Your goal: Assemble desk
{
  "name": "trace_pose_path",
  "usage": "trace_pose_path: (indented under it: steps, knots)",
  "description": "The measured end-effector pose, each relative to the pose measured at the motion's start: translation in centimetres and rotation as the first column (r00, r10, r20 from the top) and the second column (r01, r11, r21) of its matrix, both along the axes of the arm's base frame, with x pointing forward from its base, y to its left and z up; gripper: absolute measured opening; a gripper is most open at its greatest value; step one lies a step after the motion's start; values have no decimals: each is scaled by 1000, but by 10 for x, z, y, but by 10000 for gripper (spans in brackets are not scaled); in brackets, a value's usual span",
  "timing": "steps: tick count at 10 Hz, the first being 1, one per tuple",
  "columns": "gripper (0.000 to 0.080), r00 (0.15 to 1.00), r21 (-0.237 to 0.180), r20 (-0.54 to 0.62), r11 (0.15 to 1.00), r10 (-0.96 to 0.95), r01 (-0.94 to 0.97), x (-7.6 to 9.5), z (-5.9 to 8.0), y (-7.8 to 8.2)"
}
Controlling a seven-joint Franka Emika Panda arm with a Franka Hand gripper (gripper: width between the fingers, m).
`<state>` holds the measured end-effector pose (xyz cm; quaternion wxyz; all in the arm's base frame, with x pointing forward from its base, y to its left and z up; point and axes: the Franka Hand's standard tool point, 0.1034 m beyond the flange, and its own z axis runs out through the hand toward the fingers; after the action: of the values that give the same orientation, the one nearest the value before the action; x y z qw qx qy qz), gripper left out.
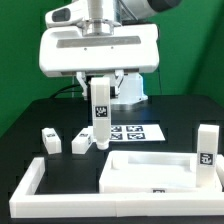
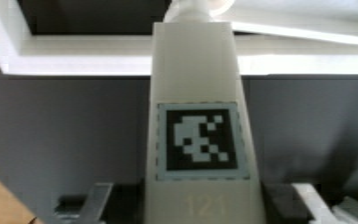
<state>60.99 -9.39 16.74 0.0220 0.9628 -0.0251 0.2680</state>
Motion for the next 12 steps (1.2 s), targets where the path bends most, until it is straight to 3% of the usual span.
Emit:
trace_pose_path:
  steps: [2,4,9,12]
  knots:
    - [290,1000,-19,8,1000,-14,14,2,-13,-1]
    - [290,1000,-16,11,1000,-23,23,4,-11,-6]
    - [290,997,34,-5,997,-75,75,10,-31,10]
    - [290,996,41,-20,996,-84,85,8,-41,12]
